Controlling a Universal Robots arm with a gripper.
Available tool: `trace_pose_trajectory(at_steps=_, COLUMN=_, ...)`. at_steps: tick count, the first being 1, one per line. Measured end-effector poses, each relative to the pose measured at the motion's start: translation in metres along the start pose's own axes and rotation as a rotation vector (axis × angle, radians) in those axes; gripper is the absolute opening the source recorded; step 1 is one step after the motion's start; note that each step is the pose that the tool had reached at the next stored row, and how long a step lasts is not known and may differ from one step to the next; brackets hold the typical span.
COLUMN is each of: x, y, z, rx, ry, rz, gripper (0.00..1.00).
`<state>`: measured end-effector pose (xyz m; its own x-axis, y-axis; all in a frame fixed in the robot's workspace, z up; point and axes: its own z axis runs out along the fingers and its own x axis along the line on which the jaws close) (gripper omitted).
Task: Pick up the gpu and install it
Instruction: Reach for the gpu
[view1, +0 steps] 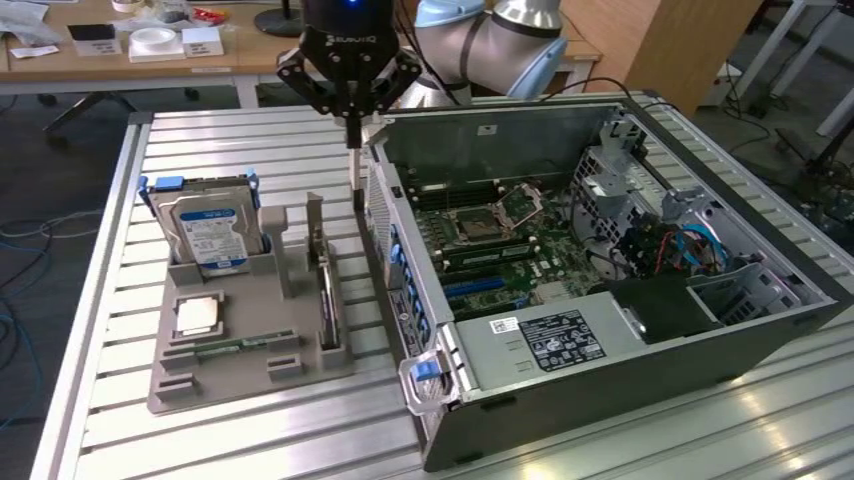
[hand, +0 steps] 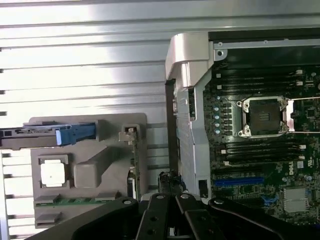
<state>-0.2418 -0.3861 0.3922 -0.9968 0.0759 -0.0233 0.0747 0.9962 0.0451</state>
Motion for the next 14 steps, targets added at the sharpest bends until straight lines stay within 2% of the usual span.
trace_pose_trajectory(at_steps=5, x=0.018, y=0.0006, z=-0.0002, rx=0.0, ry=-0.0001, rz=0.0, gripper=0.11)
trace_pose_trajectory(at_steps=14, x=0.02, y=0.0004, z=-0.0002, rx=0.0, ry=0.0, rz=0.0, gripper=0.11)
